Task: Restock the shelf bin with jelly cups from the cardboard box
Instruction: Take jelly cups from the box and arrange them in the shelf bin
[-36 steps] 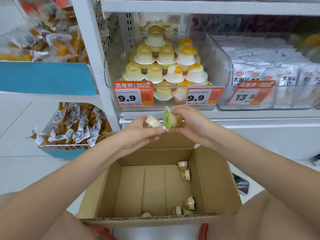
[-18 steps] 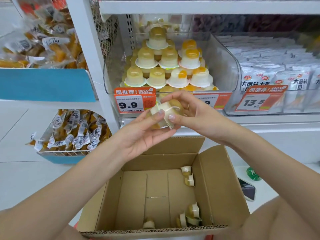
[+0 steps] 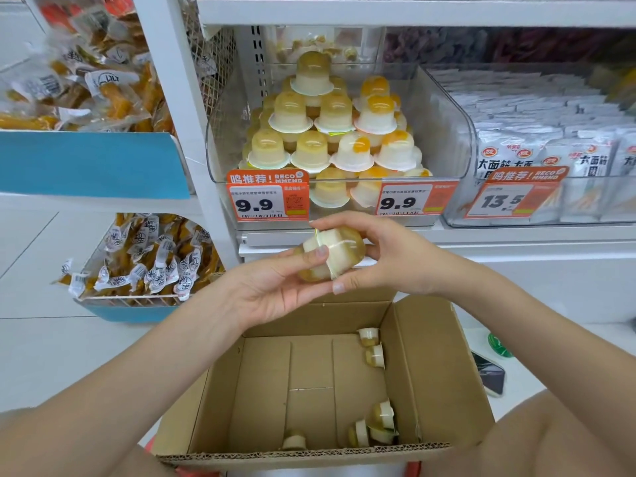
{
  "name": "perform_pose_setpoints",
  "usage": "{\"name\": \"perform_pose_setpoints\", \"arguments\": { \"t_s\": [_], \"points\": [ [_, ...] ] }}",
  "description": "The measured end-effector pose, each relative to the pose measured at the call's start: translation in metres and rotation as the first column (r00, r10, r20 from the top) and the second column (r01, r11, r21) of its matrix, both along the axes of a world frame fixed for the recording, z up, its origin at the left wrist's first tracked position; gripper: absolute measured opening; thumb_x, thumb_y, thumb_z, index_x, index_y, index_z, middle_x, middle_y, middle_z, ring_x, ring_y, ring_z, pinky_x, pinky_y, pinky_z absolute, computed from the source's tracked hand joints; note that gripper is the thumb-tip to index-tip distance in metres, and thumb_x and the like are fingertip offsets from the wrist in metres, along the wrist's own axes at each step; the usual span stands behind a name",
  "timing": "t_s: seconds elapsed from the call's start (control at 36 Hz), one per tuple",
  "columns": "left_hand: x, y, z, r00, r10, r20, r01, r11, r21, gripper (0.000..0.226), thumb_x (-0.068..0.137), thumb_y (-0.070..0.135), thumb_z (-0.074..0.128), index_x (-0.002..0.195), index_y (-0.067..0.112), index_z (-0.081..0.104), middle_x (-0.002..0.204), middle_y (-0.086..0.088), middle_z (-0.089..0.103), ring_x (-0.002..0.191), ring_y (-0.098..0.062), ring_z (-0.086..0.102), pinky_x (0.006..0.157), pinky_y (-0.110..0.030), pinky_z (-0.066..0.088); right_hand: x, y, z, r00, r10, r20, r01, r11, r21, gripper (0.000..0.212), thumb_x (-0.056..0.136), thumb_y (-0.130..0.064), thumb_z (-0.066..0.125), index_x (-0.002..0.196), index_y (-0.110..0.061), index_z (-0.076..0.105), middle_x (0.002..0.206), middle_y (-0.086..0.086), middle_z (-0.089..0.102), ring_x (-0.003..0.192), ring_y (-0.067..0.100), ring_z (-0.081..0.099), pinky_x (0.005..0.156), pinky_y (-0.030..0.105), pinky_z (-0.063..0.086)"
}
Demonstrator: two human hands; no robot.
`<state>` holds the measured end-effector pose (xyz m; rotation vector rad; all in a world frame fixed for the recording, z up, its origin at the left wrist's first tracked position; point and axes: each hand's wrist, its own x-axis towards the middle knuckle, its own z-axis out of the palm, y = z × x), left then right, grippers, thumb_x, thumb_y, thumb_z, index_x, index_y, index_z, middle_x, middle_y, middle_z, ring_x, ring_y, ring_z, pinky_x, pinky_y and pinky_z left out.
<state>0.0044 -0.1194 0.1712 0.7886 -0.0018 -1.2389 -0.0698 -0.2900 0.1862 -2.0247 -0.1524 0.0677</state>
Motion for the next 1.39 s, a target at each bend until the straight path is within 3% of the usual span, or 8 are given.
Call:
{"name": "perform_pose_setpoints", "arguments": {
  "t_s": [0.11,0.47,0.58,0.69,0.81,1.08,1.25,1.39],
  "points": [
    [0.0,0.0,0.002,0.999,-0.038,0.033,0.038,0.999,0.015,0.072,0.038,-0.006,0.09,0.107,-0.004,0.067,0.116,-0.025,0.063,0.102,-0.034,0.066,0.073,-0.039,0.059,0.002,0.0,0.001,0.997,-0.043,0.063,0.047,0.998,-0.051,0.064,0.061,-0.021,0.086,0.118,-0.026,0.059,0.11,-0.017,0.059,0.104,0.006,0.057,0.089,0.021,0.046],
    [-0.003,-0.003,0.009,0.997,0.007,0.072,-0.01,0.999,0.042,0.082,0.045,0.0,0.088,0.121,-0.004,0.057,0.119,-0.025,0.062,0.104,-0.032,0.066,0.075,-0.034,0.059,0.002,-0.001,0.007,0.985,-0.116,0.127,0.123,0.991,-0.045,0.054,0.067,-0.019,0.084,0.117,-0.025,0.064,0.109,-0.013,0.064,0.103,0.008,0.059,0.094,0.03,0.048],
    [-0.001,-0.004,0.023,0.948,0.016,0.317,-0.066,0.987,0.147,0.055,0.067,0.013,0.071,0.119,0.003,0.056,0.117,-0.015,0.066,0.104,-0.027,0.066,0.08,-0.033,0.058,0.008,-0.011,0.011,0.952,-0.261,0.159,0.25,0.964,0.086,0.054,0.066,-0.026,0.083,0.116,-0.025,0.064,0.118,-0.007,0.064,0.111,0.01,0.06,0.099,0.04,0.048],
    [0.014,0.006,0.026,0.727,-0.107,0.678,-0.227,0.895,0.385,0.045,0.074,0.015,0.075,0.115,0.012,0.058,0.114,-0.004,0.065,0.102,-0.014,0.066,0.079,-0.03,0.058,0.015,-0.033,0.028,0.811,-0.538,0.232,0.483,0.838,0.256,0.055,0.054,-0.042,0.084,0.105,-0.034,0.067,0.112,0.001,0.066,0.098,0.016,0.063,0.089,0.04,0.054],
    [0.036,0.01,0.031,0.707,-0.077,0.703,-0.301,0.866,0.398,0.037,0.078,0.007,0.073,0.113,0.009,0.059,0.108,-0.006,0.064,0.097,-0.013,0.065,0.074,-0.022,0.058,0.036,-0.056,0.062,0.669,-0.683,0.291,0.605,0.729,0.321,0.052,0.059,-0.039,0.082,0.106,-0.025,0.063,0.101,0.0,0.07,0.088,0.011,0.066,0.077,0.027,0.055],
    [0.06,0.01,0.027,0.527,-0.191,0.828,-0.378,0.82,0.43,0.026,0.077,0.012,0.075,0.1,0.018,0.062,0.111,-0.007,0.063,0.103,-0.016,0.06,0.077,-0.027,0.053,0.118,-0.079,0.091,0.633,-0.711,0.305,0.711,0.69,0.134,0.06,0.068,-0.034,0.083,0.116,-0.015,0.053,0.11,-0.007,0.063,0.094,0.001,0.061,0.072,0.007,0.049],
    [0.067,0.013,0.026,0.488,-0.203,0.849,-0.378,0.828,0.415,0.026,0.08,0.008,0.072,0.104,0.015,0.065,0.113,-0.005,0.064,0.1,-0.01,0.059,0.075,-0.023,0.05,0.141,-0.082,0.097,0.678,-0.683,0.271,0.695,0.716,0.064,0.083,0.052,-0.038,0.085,0.125,-0.015,0.052,0.116,-0.006,0.062,0.102,0.006,0.062,0.085,0.021,0.054],
    [0.068,0.012,0.023,0.466,-0.224,0.856,-0.365,0.833,0.417,0.028,0.078,0.007,0.073,0.103,0.016,0.063,0.115,-0.01,0.062,0.099,-0.012,0.057,0.074,-0.025,0.051,0.149,-0.085,0.103,0.743,-0.624,0.241,0.662,0.74,-0.124,0.074,0.063,-0.036,0.085,0.128,-0.021,0.051,0.116,-0.01,0.059,0.105,0.008,0.059,0.084,0.02,0.053]
  ]
}}
